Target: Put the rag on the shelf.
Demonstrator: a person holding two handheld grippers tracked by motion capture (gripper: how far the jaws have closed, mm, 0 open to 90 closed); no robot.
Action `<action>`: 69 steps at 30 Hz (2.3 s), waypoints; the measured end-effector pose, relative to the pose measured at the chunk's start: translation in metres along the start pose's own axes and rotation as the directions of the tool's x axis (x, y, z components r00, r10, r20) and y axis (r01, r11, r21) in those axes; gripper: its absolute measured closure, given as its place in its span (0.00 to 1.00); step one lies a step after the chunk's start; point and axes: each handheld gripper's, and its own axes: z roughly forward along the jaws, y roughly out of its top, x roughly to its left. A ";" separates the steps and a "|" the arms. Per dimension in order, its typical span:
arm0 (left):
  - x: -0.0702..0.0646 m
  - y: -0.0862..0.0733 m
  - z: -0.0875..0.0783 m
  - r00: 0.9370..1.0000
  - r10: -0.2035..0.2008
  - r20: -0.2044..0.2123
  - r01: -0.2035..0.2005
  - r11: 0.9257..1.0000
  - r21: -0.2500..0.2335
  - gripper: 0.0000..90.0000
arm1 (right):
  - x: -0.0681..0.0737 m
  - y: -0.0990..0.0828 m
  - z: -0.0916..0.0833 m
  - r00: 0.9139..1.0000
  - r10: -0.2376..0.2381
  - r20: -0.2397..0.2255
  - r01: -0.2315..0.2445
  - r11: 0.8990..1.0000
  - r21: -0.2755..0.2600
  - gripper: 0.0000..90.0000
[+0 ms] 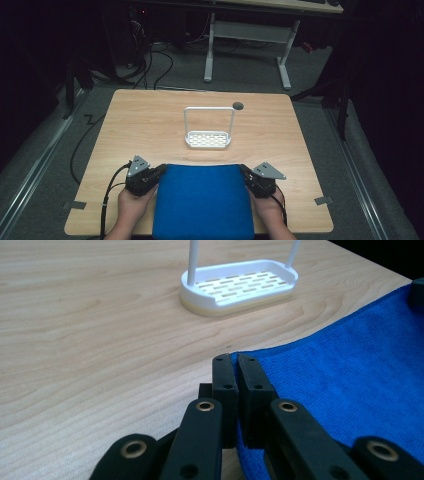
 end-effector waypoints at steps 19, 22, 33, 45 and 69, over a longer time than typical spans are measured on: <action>-0.013 0.011 -0.019 0.999 0.045 -0.016 -0.047 0.989 -0.142 0.97 | 0.007 0.012 -0.021 0.999 -0.026 0.032 0.030 0.990 -0.135 0.98; -0.015 0.013 -0.021 0.998 0.053 -0.017 -0.055 0.985 -0.165 0.97 | 0.008 0.015 -0.025 0.999 -0.033 0.038 0.039 0.987 -0.155 0.98; -0.020 0.019 -0.034 0.998 0.062 -0.026 -0.067 0.967 -0.244 0.97 | 0.013 0.026 -0.038 0.998 -0.036 0.049 0.047 0.970 -0.240 0.98; -0.022 0.026 -0.046 0.998 0.058 -0.033 -0.065 0.949 -0.308 0.97 | 0.014 0.033 -0.050 0.997 -0.035 0.066 0.053 0.955 -0.292 0.98; -0.032 0.071 -0.056 0.995 0.084 -0.061 -0.102 0.902 -0.418 0.98 | 0.009 0.073 -0.067 0.997 -0.025 0.067 0.052 0.900 -0.434 0.98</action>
